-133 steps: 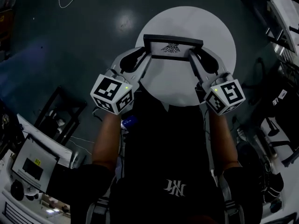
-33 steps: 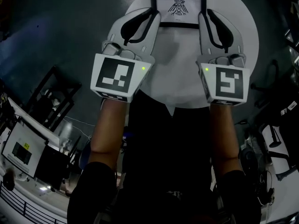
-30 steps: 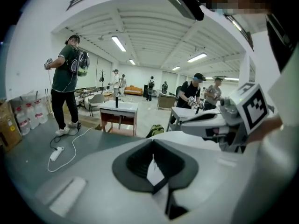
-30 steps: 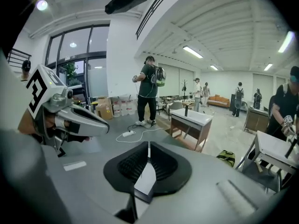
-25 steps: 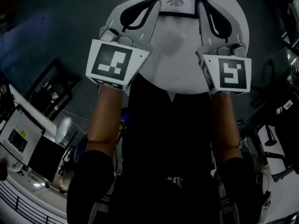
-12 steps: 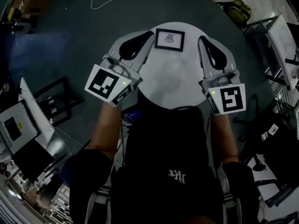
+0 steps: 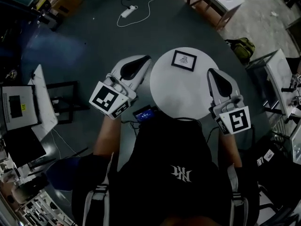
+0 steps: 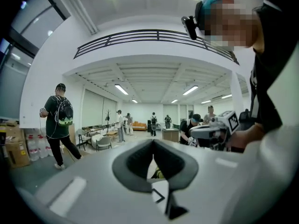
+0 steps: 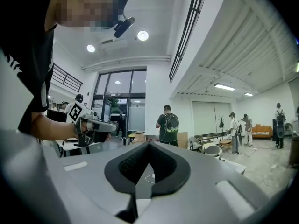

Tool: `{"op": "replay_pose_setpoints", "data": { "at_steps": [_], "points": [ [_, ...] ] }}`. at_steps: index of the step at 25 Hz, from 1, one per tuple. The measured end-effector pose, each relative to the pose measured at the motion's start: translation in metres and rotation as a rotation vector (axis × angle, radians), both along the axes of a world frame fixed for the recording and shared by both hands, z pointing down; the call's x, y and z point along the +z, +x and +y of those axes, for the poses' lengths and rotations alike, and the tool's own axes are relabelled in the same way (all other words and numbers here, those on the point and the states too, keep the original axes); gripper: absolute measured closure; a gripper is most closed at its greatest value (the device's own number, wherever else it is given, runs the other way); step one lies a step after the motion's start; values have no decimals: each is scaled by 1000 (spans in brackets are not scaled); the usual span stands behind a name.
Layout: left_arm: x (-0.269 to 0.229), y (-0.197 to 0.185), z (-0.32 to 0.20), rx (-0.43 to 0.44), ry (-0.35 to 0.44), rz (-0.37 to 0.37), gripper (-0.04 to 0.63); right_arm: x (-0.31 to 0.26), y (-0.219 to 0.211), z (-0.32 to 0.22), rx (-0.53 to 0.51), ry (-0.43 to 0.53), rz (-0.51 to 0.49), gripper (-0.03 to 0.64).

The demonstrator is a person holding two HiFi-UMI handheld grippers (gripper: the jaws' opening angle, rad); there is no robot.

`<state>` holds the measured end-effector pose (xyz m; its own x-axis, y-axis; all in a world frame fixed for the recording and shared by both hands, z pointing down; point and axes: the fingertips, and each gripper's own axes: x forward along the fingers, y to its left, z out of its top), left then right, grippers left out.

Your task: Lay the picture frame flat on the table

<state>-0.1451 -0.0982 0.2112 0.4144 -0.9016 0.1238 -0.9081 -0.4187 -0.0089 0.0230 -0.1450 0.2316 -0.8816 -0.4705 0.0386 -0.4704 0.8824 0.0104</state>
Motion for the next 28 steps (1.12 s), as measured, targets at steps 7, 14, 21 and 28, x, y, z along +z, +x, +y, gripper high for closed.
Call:
{"op": "replay_pose_setpoints", "data": {
  "at_steps": [7,14,21,28],
  "points": [
    [-10,-18,82,32,10,75,592,-26,-15,83,-25,-13,-35,618],
    [-12,-18,171,130,34,140,592,-37,-47,194,-183,-22,-120,618],
    [24,-6,217,181,-10,226,592,-19,-48,251,-225,-45,-72,618],
    [56,48,247,275,-85,231,592,-20,-34,279,-248,-46,-85,618]
  ]
}}
